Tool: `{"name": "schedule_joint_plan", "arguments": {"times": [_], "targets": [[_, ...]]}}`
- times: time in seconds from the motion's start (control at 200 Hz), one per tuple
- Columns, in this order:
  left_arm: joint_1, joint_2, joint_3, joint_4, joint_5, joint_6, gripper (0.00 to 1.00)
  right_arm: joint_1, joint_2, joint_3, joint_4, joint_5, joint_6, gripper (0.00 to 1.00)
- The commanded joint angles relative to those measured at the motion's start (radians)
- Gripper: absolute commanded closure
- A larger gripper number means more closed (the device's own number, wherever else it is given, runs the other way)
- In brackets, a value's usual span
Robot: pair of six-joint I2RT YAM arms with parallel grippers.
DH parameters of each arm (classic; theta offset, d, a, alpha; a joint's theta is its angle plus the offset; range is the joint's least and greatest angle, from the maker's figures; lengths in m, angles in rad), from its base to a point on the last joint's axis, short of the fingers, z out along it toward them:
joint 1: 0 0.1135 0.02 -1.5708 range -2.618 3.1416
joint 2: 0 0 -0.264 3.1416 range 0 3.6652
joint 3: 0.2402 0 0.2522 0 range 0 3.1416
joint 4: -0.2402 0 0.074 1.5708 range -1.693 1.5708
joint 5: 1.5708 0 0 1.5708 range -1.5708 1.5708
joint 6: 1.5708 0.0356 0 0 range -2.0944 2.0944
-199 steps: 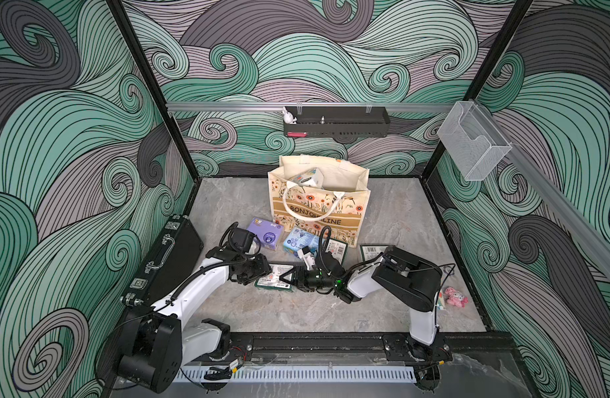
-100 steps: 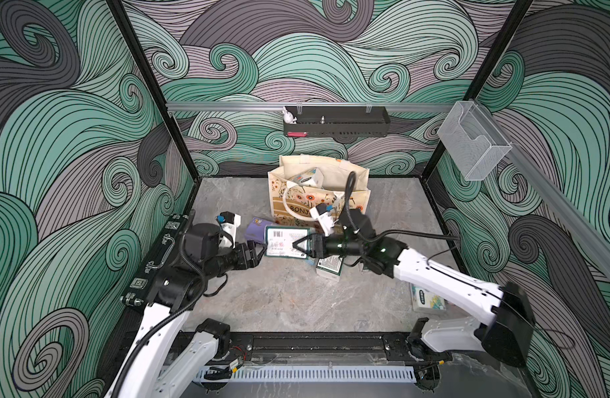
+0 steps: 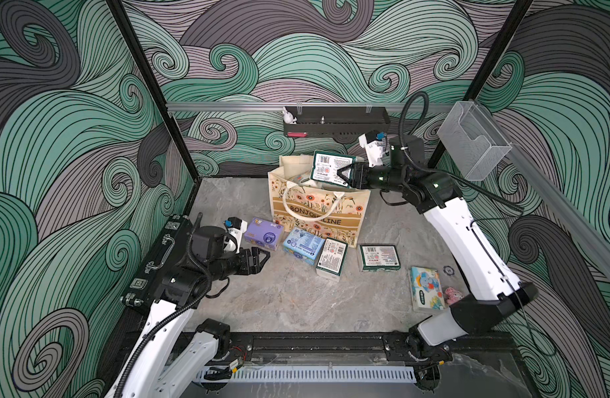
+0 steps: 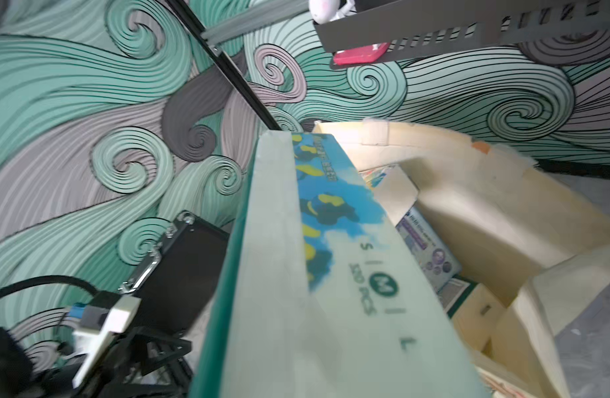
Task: Put tissues into the canvas bag
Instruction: Adjust the canvas bag at the center of the board.
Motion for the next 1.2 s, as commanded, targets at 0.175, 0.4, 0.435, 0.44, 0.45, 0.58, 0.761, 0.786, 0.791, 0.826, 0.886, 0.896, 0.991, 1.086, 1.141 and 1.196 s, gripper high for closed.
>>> {"name": "schedule_joint_plan", "arguments": {"times": [0.175, 0.4, 0.435, 0.44, 0.45, 0.58, 0.761, 0.786, 0.791, 0.826, 0.886, 0.896, 0.991, 1.086, 1.141, 1.196], "targets": [[0.008, 0.216, 0.122, 0.165, 0.071, -0.078, 0.22, -0.001, 0.046, 0.022, -0.161, 0.137, -0.178, 0.56], [0.012, 0.484, 0.347, 0.199, 0.071, -0.111, 0.22, 0.004, -0.067, -0.174, -0.109, 0.071, -0.161, 0.56], [0.014, 0.532, 0.397, 0.185, 0.071, -0.107, 0.22, 0.006, -0.087, -0.203, -0.100, 0.062, -0.157, 0.56], [0.014, 0.539, 0.402, 0.183, 0.074, -0.107, 0.22, 0.006, -0.088, -0.207, -0.099, 0.062, -0.157, 0.56], [0.016, 0.553, 0.417, 0.182, 0.079, -0.104, 0.22, 0.006, -0.094, -0.214, -0.098, 0.060, -0.157, 0.56], [0.023, 0.703, 0.590, 0.137, 0.108, -0.123, 0.22, 0.009, -0.153, -0.288, -0.091, 0.046, -0.158, 0.56], [0.023, 0.773, 0.644, 0.129, 0.067, -0.117, 0.24, 0.009, -0.196, -0.349, -0.085, 0.027, -0.163, 0.56], [0.022, 0.778, 0.644, 0.122, 0.065, -0.112, 0.27, 0.009, -0.200, -0.354, -0.083, 0.022, -0.162, 0.56], [0.022, 0.779, 0.643, 0.121, 0.065, -0.111, 0.27, 0.009, -0.200, -0.356, -0.083, 0.022, -0.161, 0.56], [0.023, 0.784, 0.637, 0.112, 0.063, -0.103, 0.31, 0.009, -0.202, -0.363, -0.078, 0.012, -0.161, 0.56], [0.024, 0.780, 0.614, 0.108, 0.061, -0.095, 0.41, 0.009, -0.202, -0.370, -0.073, 0.006, -0.158, 0.56], [0.024, 0.779, 0.610, 0.108, 0.062, -0.094, 0.43, 0.009, -0.202, -0.370, -0.071, 0.006, -0.158, 0.56], [0.025, 0.748, 0.546, 0.121, 0.068, -0.086, 0.66, 0.009, -0.194, -0.359, -0.062, 0.025, -0.155, 0.56], [0.025, 0.709, 0.478, 0.134, 0.073, -0.080, 0.86, 0.008, -0.158, -0.307, -0.079, 0.087, -0.139, 0.56], [0.027, 0.689, 0.443, 0.138, 0.078, -0.084, 0.87, 0.009, -0.125, -0.276, -0.093, 0.127, -0.123, 0.56], [0.026, 0.670, 0.410, 0.147, 0.089, -0.090, 0.88, 0.010, -0.095, -0.248, -0.103, 0.164, -0.106, 0.56]]}}
